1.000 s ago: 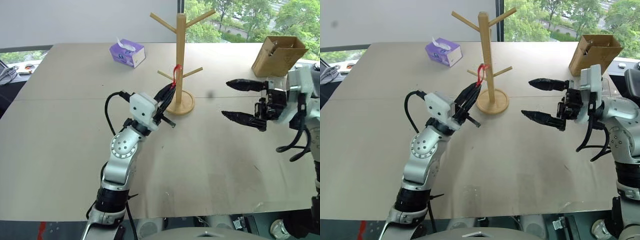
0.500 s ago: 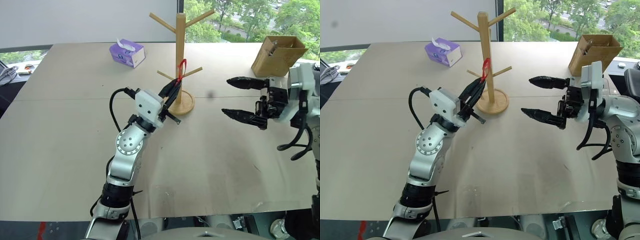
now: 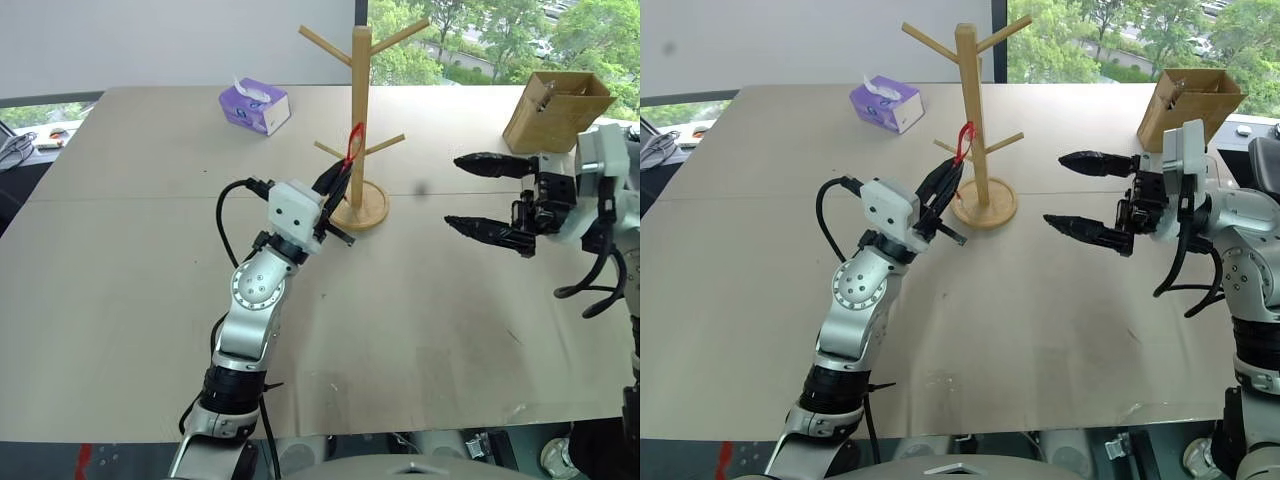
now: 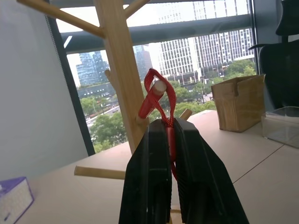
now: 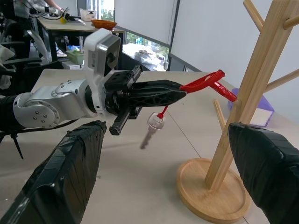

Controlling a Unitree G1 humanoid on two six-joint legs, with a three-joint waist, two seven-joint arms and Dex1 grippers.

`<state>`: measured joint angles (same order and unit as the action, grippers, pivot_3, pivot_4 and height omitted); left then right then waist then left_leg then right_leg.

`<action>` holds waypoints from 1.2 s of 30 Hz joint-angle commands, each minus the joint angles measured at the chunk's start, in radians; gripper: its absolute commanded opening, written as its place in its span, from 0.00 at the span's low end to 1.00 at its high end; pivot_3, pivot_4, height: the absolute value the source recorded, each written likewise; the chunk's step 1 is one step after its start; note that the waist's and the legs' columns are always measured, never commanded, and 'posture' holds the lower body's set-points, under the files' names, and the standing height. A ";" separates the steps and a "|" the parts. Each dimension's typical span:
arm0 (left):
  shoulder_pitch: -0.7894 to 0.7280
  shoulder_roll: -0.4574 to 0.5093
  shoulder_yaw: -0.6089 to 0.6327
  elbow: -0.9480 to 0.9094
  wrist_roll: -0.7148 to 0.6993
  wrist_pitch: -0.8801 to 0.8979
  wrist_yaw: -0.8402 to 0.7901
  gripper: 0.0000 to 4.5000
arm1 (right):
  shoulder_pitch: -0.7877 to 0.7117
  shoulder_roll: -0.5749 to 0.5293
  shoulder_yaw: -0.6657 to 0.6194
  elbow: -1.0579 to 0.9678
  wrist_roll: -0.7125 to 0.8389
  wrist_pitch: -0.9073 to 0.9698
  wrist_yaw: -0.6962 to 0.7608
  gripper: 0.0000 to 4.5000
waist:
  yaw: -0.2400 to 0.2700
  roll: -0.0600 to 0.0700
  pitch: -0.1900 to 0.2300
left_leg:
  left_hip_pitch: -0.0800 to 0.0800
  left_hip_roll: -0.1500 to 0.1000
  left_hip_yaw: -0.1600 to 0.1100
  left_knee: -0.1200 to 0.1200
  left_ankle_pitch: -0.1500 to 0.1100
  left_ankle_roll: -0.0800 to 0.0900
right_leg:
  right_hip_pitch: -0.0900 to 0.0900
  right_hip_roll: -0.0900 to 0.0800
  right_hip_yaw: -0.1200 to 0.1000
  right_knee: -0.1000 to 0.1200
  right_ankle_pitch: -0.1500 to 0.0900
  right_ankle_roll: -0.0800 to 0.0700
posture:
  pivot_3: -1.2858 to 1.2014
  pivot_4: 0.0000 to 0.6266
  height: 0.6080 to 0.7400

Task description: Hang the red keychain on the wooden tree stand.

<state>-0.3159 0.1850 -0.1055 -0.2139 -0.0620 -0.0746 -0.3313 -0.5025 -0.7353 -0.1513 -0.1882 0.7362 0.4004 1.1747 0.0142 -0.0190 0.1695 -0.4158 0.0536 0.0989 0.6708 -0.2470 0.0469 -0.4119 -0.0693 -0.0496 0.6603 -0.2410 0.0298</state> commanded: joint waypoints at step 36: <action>-0.201 -0.086 0.028 0.218 0.046 -0.051 0.093 0.01 | -0.007 0.013 -0.021 -0.022 -0.023 -0.035 -0.020 1.00 | 0.000 0.000 0.000 | 0.000 0.000 0.000 0.000 0.000 0.000 | 0.000 0.000 -0.001 0.000 0.000 0.000 | 0.52 0.24 1.00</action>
<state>-0.5121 0.1037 -0.0795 0.0332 -0.0069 -0.0959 -0.2363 -0.5054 -0.7224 -0.1461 -0.1788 0.7091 0.3846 1.1586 0.0144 -0.0194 0.1697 -0.4161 0.0533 0.0988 0.6709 -0.2468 0.0466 -0.4119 -0.0694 -0.0502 0.6604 -0.2410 0.0299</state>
